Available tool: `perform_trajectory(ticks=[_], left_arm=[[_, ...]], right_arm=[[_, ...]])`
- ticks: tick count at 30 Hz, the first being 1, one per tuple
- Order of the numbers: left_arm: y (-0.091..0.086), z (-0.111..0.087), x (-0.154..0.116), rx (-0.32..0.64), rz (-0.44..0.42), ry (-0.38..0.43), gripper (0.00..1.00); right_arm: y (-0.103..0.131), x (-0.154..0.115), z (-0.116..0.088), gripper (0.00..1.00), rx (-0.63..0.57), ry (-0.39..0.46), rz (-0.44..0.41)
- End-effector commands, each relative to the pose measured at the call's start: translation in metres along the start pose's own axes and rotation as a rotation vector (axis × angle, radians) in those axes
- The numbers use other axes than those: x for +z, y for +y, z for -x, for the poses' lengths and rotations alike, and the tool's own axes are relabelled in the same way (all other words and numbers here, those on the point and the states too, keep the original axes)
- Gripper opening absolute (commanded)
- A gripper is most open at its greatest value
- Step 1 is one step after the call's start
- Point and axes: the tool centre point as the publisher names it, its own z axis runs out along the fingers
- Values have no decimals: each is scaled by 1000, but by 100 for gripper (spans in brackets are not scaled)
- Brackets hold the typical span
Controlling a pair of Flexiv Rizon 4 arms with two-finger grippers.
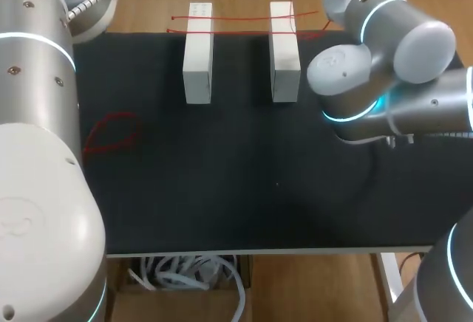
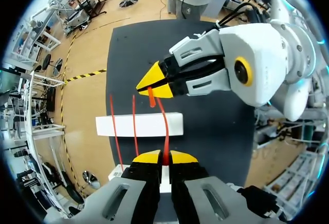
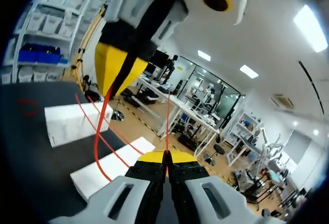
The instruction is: Grab the tape and strap the tape.
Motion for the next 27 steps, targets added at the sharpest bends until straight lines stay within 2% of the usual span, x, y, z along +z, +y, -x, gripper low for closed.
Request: perform_trajectory(ticks=[1,11,13,14,17,21,25,26,27], left_arm=[[-1,0,-1,-1,5,2,0],[-1,0,-1,-1,5,2,0],[-1,0,-1,-1,5,2,0],[-1,0,-1,-1,5,2,0],[-1,0,-1,-1,5,2,0],[-1,0,-1,-1,5,2,0],[-1,0,-1,-1,5,2,0],[-1,0,-1,-1,5,2,0],[-1,0,-1,-1,5,2,0]], right_arm=[[-2,-5,8,0,33,32,27],[-2,-5,8,0,33,32,27],[-1,-6,6,0,-63,19,26],[-4,-6,8,0,-180,-10,-7],[-5,-8,9,0,-315,-38,-30],[-2,-11,12,0,-378,-93,-38],[3,-10,13,0,-353,-140,-58],[5,-11,13,0,-369,-169,-93],[6,-11,13,0,-353,-175,-79]])
